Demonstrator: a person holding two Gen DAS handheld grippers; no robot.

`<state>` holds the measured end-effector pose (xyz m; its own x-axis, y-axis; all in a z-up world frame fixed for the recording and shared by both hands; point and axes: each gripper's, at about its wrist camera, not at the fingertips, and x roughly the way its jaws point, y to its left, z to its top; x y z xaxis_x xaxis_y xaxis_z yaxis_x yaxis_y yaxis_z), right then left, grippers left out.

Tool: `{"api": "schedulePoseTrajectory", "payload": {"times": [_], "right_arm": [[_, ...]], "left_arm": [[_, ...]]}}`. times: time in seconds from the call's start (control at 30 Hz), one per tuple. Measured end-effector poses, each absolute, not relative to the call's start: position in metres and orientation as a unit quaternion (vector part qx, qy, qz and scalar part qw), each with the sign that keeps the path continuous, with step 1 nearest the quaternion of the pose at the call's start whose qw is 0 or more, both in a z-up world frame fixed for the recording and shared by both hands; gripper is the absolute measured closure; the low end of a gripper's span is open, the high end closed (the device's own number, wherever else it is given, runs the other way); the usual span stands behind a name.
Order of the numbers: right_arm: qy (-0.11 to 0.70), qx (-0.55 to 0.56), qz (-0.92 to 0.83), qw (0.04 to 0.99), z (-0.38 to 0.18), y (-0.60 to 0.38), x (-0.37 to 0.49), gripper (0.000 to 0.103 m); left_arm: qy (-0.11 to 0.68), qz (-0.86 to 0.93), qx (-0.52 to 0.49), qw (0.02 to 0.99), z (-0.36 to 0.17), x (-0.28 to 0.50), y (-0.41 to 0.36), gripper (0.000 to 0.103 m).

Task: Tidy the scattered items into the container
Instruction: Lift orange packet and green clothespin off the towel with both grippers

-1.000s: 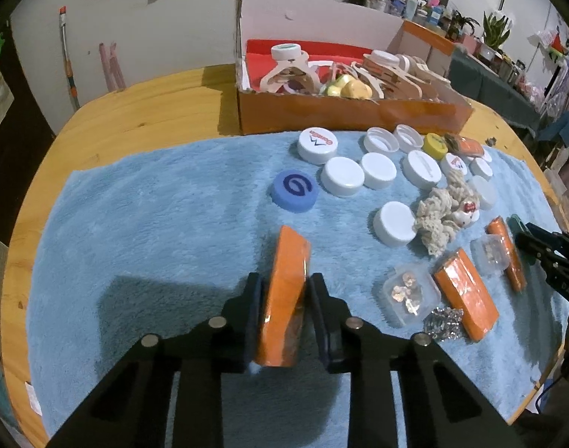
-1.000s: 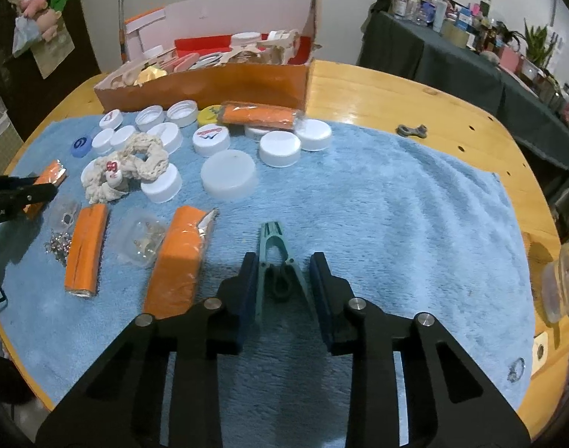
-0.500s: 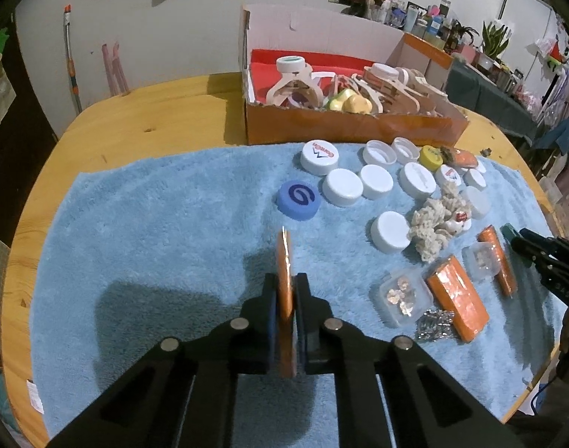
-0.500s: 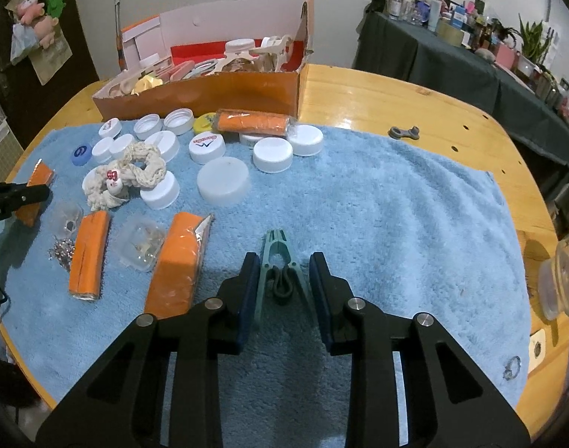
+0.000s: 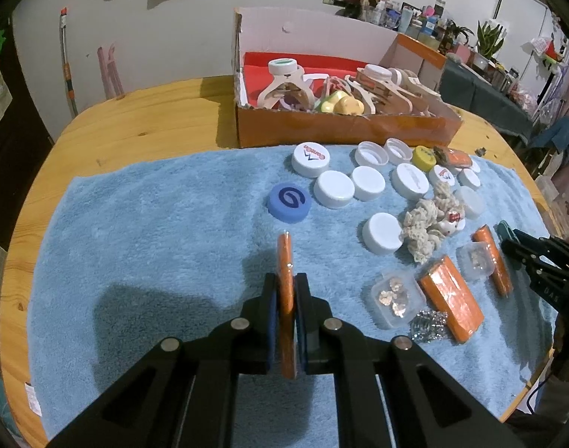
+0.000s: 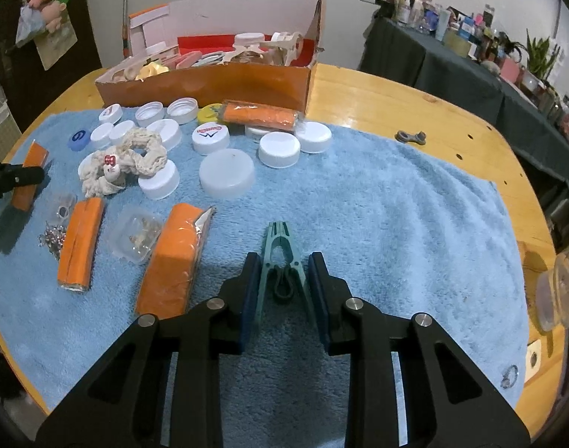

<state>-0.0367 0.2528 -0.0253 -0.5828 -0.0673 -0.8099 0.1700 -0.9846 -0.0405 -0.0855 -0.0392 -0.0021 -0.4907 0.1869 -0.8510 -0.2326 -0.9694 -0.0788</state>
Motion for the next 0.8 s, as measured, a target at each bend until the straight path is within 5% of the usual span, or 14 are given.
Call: {"api": "schedulePoseTrajectory", "payload": {"times": [0.8], "right_arm": [[0.049, 0.401, -0.911, 0.085, 0.025, 0.249, -0.044, 0.078]], "left_arm": [[0.026, 0.882, -0.449, 0.140, 0.040, -0.088, -0.028, 0.094]]}}
